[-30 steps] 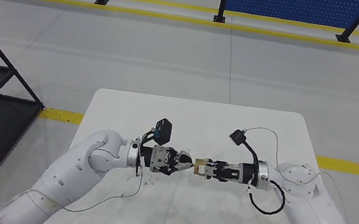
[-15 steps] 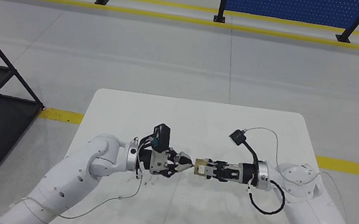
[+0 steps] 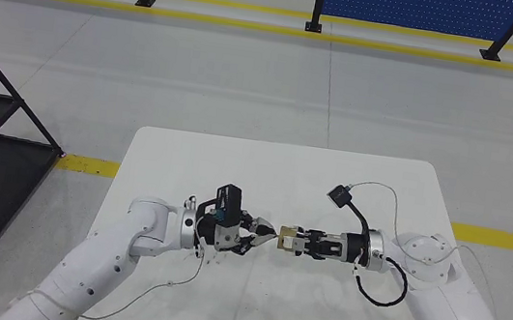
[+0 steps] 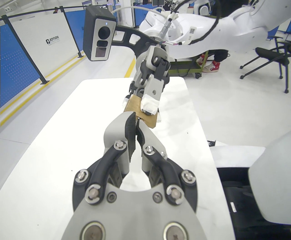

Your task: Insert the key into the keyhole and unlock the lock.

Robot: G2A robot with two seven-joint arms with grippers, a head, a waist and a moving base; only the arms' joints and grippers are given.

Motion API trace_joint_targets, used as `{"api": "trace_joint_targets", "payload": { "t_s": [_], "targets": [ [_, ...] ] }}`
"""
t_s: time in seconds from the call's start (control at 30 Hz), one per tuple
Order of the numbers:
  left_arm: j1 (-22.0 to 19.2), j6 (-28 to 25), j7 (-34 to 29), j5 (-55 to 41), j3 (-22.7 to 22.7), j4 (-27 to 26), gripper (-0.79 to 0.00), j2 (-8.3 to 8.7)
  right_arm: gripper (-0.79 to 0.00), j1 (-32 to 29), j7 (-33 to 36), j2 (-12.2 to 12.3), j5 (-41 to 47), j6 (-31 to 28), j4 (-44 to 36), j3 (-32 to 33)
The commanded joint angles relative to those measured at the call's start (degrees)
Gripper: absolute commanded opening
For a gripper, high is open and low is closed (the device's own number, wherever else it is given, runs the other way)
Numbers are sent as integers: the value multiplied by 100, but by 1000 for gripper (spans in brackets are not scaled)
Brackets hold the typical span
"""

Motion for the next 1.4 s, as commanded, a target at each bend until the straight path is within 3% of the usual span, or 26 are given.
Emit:
{"api": "trace_joint_targets", "payload": {
  "t_s": [0.0, 0.7, 1.37],
  "targets": [
    [35, 26, 92, 147, 2, 3, -785, 0, -785, 0, 0, 0, 0, 0, 0, 0],
    [164, 337, 842, 1304, 1, -81, -785, -5, -785, 0, 0, 0, 0, 0, 0, 0],
    [390, 579, 1038, 1902, -92, -373, -785, 34, -785, 0, 0, 0, 0, 0, 0, 0]
  ]
}}
